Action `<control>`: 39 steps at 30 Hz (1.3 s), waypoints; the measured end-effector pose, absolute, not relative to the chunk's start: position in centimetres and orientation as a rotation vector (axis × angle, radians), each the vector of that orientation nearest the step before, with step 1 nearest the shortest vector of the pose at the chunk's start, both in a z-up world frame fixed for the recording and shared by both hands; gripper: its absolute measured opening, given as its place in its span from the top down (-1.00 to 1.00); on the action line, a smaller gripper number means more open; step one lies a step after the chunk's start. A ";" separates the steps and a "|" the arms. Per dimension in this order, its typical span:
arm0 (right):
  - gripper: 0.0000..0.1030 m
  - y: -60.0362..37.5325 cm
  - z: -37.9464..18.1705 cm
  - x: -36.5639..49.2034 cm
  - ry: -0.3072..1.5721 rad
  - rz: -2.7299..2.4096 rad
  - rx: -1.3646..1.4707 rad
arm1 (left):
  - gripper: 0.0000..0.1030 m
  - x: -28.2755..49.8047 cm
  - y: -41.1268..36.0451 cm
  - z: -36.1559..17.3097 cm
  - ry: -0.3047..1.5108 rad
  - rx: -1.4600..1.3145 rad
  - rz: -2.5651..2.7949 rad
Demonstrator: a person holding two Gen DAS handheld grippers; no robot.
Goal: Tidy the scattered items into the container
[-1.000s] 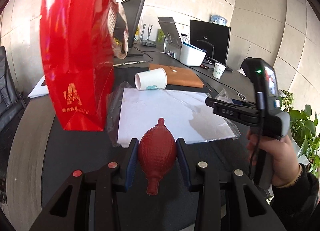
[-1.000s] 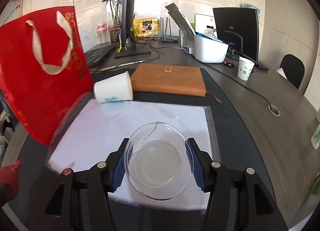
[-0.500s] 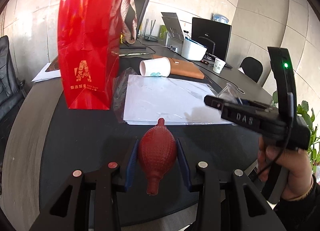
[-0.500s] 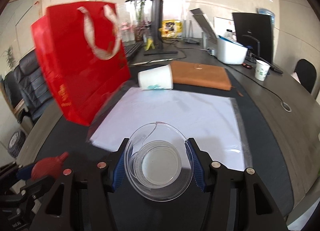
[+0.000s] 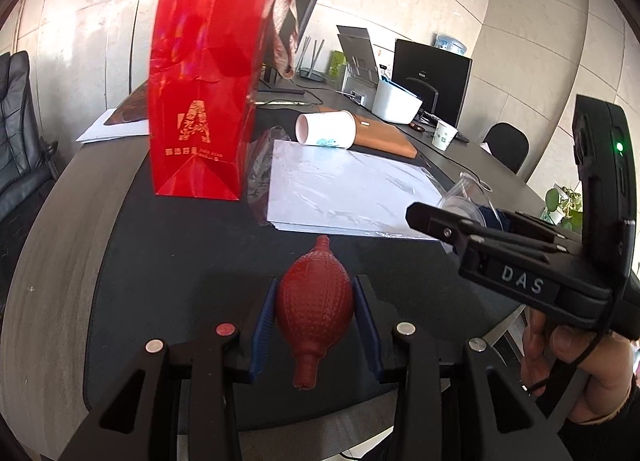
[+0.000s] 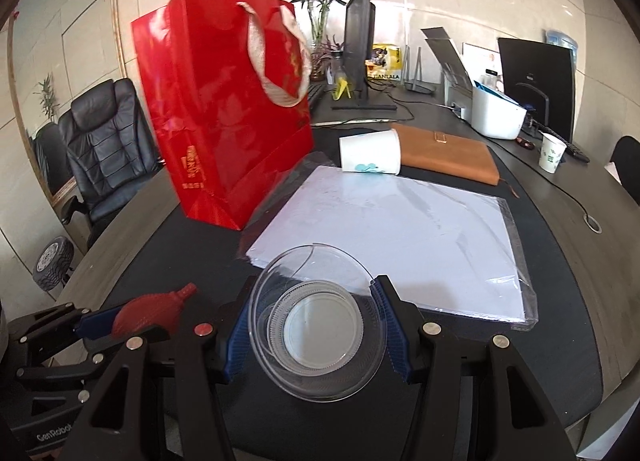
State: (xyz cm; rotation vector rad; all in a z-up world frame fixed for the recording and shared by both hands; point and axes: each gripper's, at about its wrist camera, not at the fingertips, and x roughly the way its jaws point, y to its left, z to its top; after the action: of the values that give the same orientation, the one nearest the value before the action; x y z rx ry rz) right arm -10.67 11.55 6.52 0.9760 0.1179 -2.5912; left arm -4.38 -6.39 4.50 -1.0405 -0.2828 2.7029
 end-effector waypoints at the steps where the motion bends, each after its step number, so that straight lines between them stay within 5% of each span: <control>1: -0.18 11.4 6.6 -10.6 0.120 -2.586 0.975 | 0.19 -4.3 -6.6 4.6 -0.288 -1.038 2.704; 39: -0.19 3.3 13.1 -8.9 0.159 -2.465 0.778 | 0.18 -3.4 -16.1 10.1 -0.394 -0.862 2.877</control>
State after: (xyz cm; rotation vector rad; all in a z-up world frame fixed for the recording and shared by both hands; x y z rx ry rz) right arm -8.87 3.27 13.12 0.7784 0.1589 -2.4654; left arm -3.41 -16.06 10.15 -0.8624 -0.3944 2.8772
